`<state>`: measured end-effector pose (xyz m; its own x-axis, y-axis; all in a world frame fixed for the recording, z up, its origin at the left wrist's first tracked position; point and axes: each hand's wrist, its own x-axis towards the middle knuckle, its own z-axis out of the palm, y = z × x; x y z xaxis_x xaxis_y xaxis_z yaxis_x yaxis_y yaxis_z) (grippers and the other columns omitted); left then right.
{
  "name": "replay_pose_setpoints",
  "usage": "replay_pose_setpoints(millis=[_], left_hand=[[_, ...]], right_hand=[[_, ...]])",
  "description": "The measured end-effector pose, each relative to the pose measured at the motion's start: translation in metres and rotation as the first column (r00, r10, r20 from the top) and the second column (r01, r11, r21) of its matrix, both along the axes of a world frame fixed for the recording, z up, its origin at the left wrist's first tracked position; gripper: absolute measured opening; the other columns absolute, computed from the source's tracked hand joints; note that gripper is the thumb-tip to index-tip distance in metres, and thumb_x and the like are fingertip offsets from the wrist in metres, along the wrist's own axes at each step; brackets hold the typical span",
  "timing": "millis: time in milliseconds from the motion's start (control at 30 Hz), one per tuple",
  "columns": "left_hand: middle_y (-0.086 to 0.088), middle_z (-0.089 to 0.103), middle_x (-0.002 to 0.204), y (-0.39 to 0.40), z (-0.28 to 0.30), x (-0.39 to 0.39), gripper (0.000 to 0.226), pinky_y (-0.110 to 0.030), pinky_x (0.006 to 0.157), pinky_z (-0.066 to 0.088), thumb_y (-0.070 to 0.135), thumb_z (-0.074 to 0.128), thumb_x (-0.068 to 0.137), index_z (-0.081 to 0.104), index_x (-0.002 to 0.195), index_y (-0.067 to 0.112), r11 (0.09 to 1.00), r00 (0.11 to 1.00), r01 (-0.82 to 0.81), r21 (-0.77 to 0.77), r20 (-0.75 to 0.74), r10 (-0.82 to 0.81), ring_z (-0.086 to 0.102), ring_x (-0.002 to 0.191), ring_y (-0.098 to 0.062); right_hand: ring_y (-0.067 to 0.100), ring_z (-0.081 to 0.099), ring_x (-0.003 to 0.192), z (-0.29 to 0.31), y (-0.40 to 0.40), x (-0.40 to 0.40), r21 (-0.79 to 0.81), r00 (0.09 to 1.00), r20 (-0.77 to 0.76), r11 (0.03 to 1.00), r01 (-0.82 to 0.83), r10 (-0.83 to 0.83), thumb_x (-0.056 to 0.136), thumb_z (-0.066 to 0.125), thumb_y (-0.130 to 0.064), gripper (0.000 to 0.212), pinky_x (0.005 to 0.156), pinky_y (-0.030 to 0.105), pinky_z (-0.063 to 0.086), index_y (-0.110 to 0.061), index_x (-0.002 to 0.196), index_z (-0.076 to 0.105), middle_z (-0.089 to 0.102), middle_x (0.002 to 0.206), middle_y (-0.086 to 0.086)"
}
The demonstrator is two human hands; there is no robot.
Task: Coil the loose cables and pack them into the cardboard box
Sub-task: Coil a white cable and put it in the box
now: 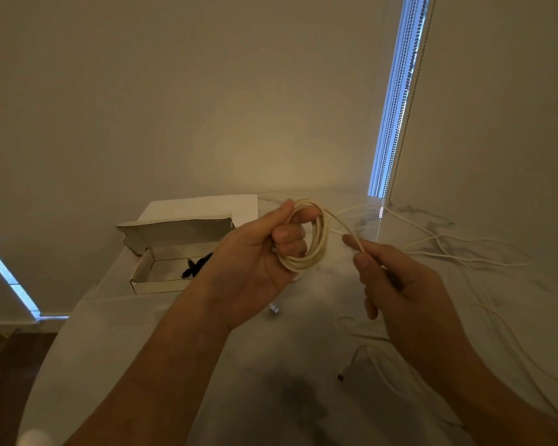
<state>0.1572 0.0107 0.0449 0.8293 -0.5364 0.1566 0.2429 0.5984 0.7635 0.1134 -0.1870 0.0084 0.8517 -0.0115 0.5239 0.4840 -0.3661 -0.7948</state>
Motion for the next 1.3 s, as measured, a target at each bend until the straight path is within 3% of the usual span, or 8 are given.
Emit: replay_pose_setpoints(millis=[67, 200, 333, 533, 767, 967, 1133, 1300], left_hand=[[0.006, 0.04, 0.064, 0.0, 0.0, 0.001, 0.038, -0.018, 0.065, 0.037, 0.03, 0.04, 0.104, 0.066, 0.101, 0.003, 0.995, 0.999, 0.008, -0.1, -0.03, -0.011, 0.039, 0.061, -0.005], [0.006, 0.04, 0.066, 0.004, 0.006, 0.001, 0.039, -0.02, 0.072, 0.036, 0.028, 0.036, 0.105, 0.064, 0.1, 0.002, 0.968, 0.995, -0.084, -0.236, -0.07, 0.069, 0.037, 0.062, -0.006], [0.004, 0.039, 0.074, 0.012, 0.012, 0.001, 0.033, -0.021, 0.076, 0.035, 0.022, 0.036, 0.104, 0.056, 0.113, -0.002, 0.929, 0.977, -0.209, -0.305, -0.106, 0.185, 0.037, 0.068, -0.006], [0.001, 0.043, 0.083, 0.018, 0.01, 0.006, 0.031, -0.026, 0.081, 0.039, 0.019, 0.039, 0.103, 0.051, 0.121, -0.003, 0.918, 0.955, -0.297, -0.264, -0.108, 0.278, 0.042, 0.076, -0.009], [-0.001, 0.053, 0.086, 0.008, 0.001, 0.008, 0.041, -0.019, 0.077, 0.049, 0.017, 0.048, 0.102, 0.05, 0.134, -0.009, 0.901, 0.908, -0.418, -0.114, -0.022, 0.418, 0.051, 0.079, -0.009], [-0.004, 0.06, 0.086, -0.012, -0.005, -0.001, 0.034, -0.026, 0.085, 0.048, 0.018, 0.058, 0.092, 0.064, 0.119, -0.002, 0.861, 0.862, -0.498, 0.101, 0.164, 0.479, 0.056, 0.082, -0.013], [0.001, 0.066, 0.088, -0.016, -0.016, -0.004, 0.021, -0.03, 0.089, 0.052, 0.021, 0.051, 0.102, 0.067, 0.11, 0.01, 0.631, 0.785, -0.599, 0.493, 0.517, 0.34, 0.063, 0.085, -0.008], [-0.006, 0.068, 0.087, -0.013, -0.012, -0.009, 0.03, -0.048, 0.094, 0.054, 0.029, 0.048, 0.102, 0.068, 0.114, 0.011, 0.501, 0.82, -0.535, 0.68, 0.562, 0.112, 0.066, 0.087, -0.025]], right_hand=[[0.021, 0.053, 0.05, -0.004, 0.005, -0.001, -0.001, 0.999, -0.034, 0.999, -0.034, 0.034, 0.096, 0.053, -0.028, 0.03, 0.046, 0.031, 0.048, -0.036, 0.122, 0.065, 0.055, 0.069, 0.001], [0.011, 0.052, 0.05, -0.011, 0.007, -0.001, -0.059, 0.993, -0.073, 0.993, -0.097, 0.093, 0.097, 0.053, -0.023, 0.024, 0.044, 0.016, 0.042, -0.044, 0.1, 0.064, 0.056, 0.071, -0.006], [0.006, 0.05, 0.055, -0.017, 0.008, -0.001, -0.133, 0.984, -0.131, 0.981, -0.141, 0.124, 0.098, 0.052, -0.024, 0.037, 0.052, 0.016, 0.041, -0.045, 0.128, 0.058, 0.059, 0.078, -0.009], [0.004, 0.055, 0.057, -0.015, 0.013, -0.009, -0.272, 0.972, -0.159, 0.939, -0.21, 0.171, 0.095, 0.055, -0.034, 0.038, 0.054, 0.012, 0.041, -0.053, 0.128, 0.054, 0.061, 0.072, -0.016], [0.003, 0.057, 0.065, -0.01, 0.015, -0.016, -0.377, 0.973, -0.148, 0.9, -0.219, 0.175, 0.09, 0.056, -0.047, 0.038, 0.061, 0.011, 0.043, -0.053, 0.127, 0.055, 0.061, 0.084, -0.025], [0.004, 0.061, 0.07, -0.01, 0.014, -0.018, -0.406, 0.974, -0.091, 0.885, -0.228, 0.209, 0.088, 0.062, -0.045, 0.03, 0.062, 0.01, 0.043, -0.045, 0.118, 0.066, 0.063, 0.08, -0.023], [0.006, 0.062, 0.071, -0.006, 0.013, -0.017, -0.35, 0.973, -0.039, 0.909, -0.227, 0.229, 0.093, 0.058, -0.039, 0.016, 0.059, 0.012, 0.043, -0.036, 0.101, 0.071, 0.066, 0.082, -0.018], [0.007, 0.061, 0.072, 0.0, 0.008, -0.014, -0.292, 0.991, 0.09, 0.954, -0.064, 0.094, 0.094, 0.054, -0.044, 0.017, 0.063, 0.018, 0.047, -0.034, 0.093, 0.068, 0.066, 0.079, -0.016]])
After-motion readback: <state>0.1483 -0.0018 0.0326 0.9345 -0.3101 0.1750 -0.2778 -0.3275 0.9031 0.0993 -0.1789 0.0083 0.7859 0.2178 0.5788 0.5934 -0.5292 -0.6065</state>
